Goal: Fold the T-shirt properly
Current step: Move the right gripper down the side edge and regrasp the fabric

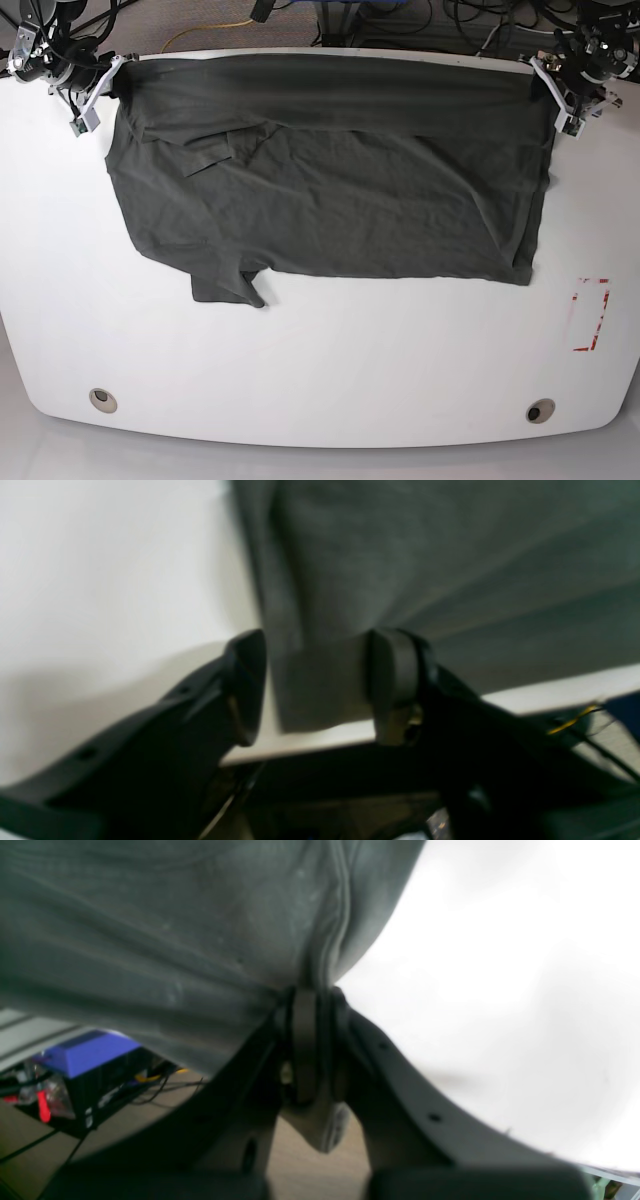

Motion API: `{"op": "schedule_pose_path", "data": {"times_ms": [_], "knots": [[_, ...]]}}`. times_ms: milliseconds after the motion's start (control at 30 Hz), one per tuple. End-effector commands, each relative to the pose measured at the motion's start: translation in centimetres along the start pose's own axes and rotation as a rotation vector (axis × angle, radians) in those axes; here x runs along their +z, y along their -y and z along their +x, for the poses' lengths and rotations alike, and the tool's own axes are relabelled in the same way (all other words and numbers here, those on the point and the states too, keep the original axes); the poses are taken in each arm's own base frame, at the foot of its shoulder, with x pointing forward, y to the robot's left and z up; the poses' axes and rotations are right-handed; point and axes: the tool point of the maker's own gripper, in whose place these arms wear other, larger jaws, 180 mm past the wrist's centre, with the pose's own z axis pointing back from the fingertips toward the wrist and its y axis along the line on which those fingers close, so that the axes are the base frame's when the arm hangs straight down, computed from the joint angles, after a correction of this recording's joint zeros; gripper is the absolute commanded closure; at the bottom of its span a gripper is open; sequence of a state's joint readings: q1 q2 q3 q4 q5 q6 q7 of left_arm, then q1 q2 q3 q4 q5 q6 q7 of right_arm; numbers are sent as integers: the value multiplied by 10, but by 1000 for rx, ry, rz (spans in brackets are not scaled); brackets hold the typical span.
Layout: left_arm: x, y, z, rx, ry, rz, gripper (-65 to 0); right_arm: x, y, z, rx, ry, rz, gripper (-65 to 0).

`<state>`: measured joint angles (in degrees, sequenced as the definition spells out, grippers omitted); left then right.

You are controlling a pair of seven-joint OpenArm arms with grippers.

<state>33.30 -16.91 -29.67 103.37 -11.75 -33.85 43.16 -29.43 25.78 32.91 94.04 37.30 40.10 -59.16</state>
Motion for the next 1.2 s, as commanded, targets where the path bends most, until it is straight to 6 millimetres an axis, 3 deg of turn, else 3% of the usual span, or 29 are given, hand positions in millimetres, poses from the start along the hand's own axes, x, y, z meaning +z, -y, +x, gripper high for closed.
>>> {"op": "schedule_pose_path", "data": {"times_ms": [0,133,267,367,467,600,733,933,1167], "knots": [[5,-9,9,-18,20,25,-351,9,11,7,31,7,-32,-2],[8,-9,14,-29,34,32,-368,9,10,7,30,6,-29,-24],[15,-8,31,-62,76,42,-371,10,10,13,30,26,-28,-181],[20,-5,40,-79,101,45,-371,25,19,23,34,71,-77,-300],[23,-4,46,-90,118,49,-371,39,21,35,33,131,-117,-363],[24,-4,48,-92,124,51,-371,55,20,56,85,188,-156,-373],[23,-5,54,-89,138,54,-371,59,11,76,125,237,-157,-374],[23,-10,67,-89,171,67,-371,41,-13,106,173,262,-90,-373],[22,-12,75,-87,191,74,-371,14,-55,134,209,296,21,-373]]}}
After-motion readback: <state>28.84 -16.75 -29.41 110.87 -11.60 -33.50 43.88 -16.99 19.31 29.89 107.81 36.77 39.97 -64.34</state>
